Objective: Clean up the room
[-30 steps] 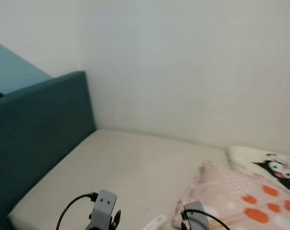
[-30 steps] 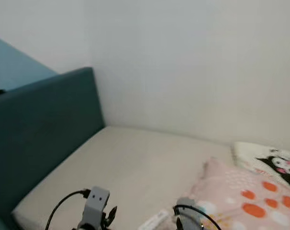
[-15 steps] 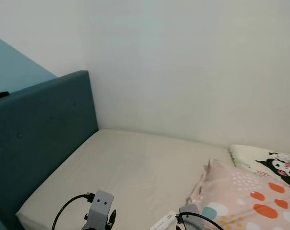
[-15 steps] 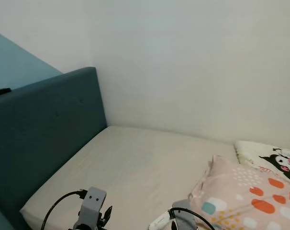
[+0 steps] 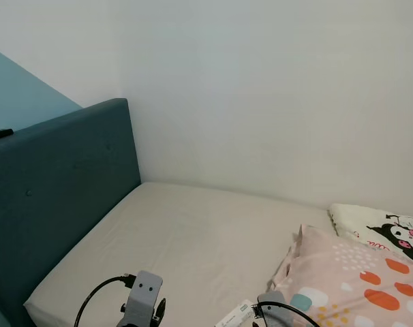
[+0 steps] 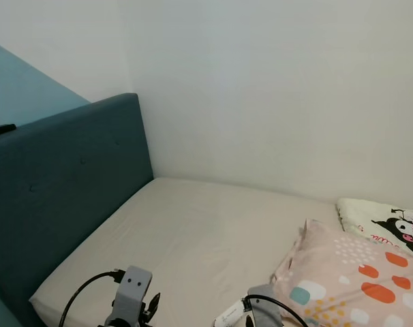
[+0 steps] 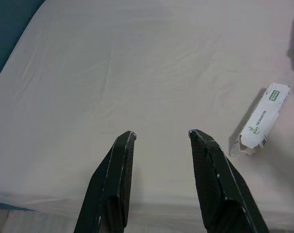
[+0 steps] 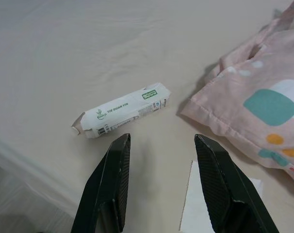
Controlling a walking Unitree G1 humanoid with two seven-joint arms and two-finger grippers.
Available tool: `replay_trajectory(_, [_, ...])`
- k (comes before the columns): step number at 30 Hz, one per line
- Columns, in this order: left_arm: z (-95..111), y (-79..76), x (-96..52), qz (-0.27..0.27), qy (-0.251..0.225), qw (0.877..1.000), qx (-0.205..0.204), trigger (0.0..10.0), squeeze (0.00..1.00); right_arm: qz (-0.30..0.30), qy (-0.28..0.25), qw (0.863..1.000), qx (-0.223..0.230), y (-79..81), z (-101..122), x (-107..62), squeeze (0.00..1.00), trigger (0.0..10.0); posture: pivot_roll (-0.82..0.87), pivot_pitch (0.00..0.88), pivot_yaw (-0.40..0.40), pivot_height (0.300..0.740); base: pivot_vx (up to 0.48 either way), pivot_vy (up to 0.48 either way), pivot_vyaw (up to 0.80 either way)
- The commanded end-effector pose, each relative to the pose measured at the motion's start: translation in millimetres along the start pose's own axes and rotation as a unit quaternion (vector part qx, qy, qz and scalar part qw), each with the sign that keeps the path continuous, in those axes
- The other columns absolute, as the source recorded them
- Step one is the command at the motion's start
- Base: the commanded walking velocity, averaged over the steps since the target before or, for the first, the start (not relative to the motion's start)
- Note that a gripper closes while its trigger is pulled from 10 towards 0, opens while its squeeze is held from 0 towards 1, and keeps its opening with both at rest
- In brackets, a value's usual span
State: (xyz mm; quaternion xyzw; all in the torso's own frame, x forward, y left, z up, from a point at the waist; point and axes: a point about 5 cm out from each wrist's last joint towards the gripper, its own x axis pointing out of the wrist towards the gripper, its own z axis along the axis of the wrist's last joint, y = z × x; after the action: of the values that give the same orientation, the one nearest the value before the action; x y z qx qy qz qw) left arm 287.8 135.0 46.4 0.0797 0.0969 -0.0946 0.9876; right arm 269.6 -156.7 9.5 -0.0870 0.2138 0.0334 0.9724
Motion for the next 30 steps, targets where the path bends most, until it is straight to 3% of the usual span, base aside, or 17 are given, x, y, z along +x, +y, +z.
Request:
replay_trajectory(1, [-5.6, 0.0, -3.2, -0.003, 0.008, 1.000, 0.003, 10.0, 0.00, 0.003, 0.005, 1.000, 0.006, 1.8, -2.9, -2.0, 0.00, 10.0, -0.03, 0.070, 0.018, 0.700, 0.000, 0.000, 0.00])
replay_trajectory(17, [-4.1, -0.3, -2.8, -0.011, 0.005, 1.000, 0.003, 10.0, 0.00, 0.002, 0.004, 1.000, 0.012, 2.2, -2.0, -1.7, 0.00, 10.0, -0.03, 0.066, 0.021, 0.643, 0.000, 0.000, 0.00])
replay_trajectory(30, [-6.2, -2.5, -6.8, -0.027, 0.007, 1.000, 0.007, 10.0, 0.00, -0.004, 0.005, 1.000, 0.002, -2.4, -5.3, -4.0, 0.00, 10.0, -0.02, 0.076, 0.020, 0.643, 0.000, 0.000, 0.00])
